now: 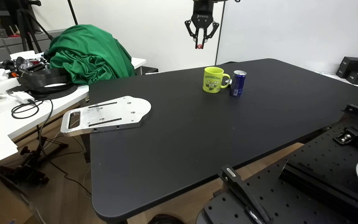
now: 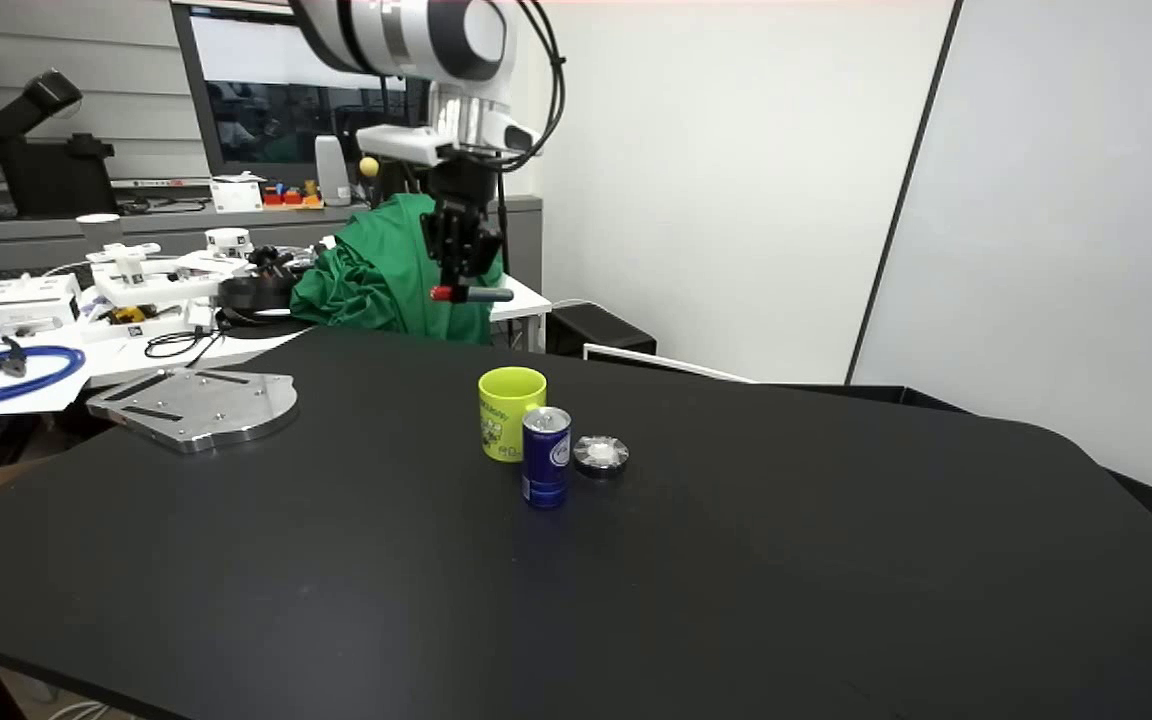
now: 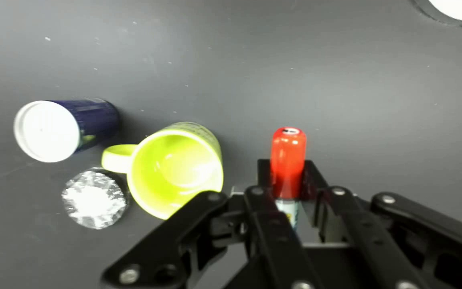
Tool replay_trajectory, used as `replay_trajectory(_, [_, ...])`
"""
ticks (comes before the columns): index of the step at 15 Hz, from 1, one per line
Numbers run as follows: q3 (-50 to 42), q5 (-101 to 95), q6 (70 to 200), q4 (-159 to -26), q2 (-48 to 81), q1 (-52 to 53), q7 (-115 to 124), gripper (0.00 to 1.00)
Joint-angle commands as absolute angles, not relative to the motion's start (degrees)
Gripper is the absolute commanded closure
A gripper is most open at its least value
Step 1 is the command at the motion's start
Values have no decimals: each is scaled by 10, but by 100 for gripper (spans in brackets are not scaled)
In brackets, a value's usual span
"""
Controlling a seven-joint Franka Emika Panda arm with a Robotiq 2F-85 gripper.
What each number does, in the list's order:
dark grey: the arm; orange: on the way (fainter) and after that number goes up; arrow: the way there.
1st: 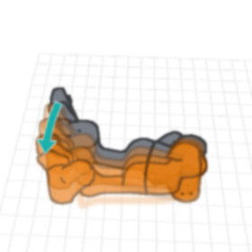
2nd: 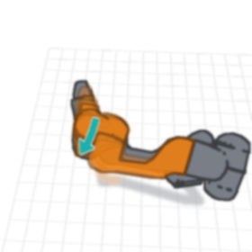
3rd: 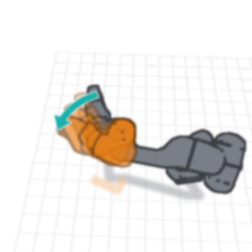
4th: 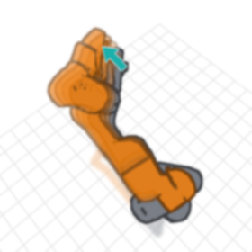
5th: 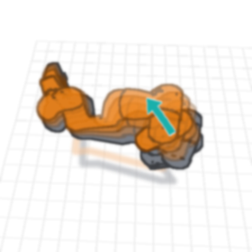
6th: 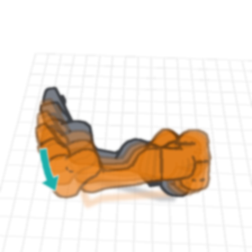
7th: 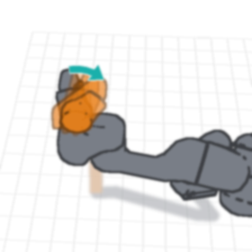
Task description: Put the red and grey marker inside the yellow mug
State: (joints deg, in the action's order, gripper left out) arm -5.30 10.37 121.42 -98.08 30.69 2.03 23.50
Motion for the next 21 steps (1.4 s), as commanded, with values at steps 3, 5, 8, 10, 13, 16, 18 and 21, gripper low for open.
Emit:
replay_trajectory(3, [-84, 110, 1057, -850, 387, -37, 300, 94])
replay_trajectory(5, [-92, 114, 1010, -806, 426, -56, 320, 94])
replay_trajectory(8, [-94, 134, 923, -746, 467, -69, 366, 94])
replay_trajectory(10, [-89, 157, 849, -696, 488, -79, 402, 94])
replay_trajectory(13, [-80, 207, 738, -624, 512, -94, 461, 94])
replay_trajectory(16, [-69, 269, 670, -575, 536, -115, 523, 94])
replay_trajectory(18, [-57, 320, 653, -555, 552, -137, 545, 94])
replay_trajectory(21, [-40, 398, 666, -547, 577, -170, 562, 94])
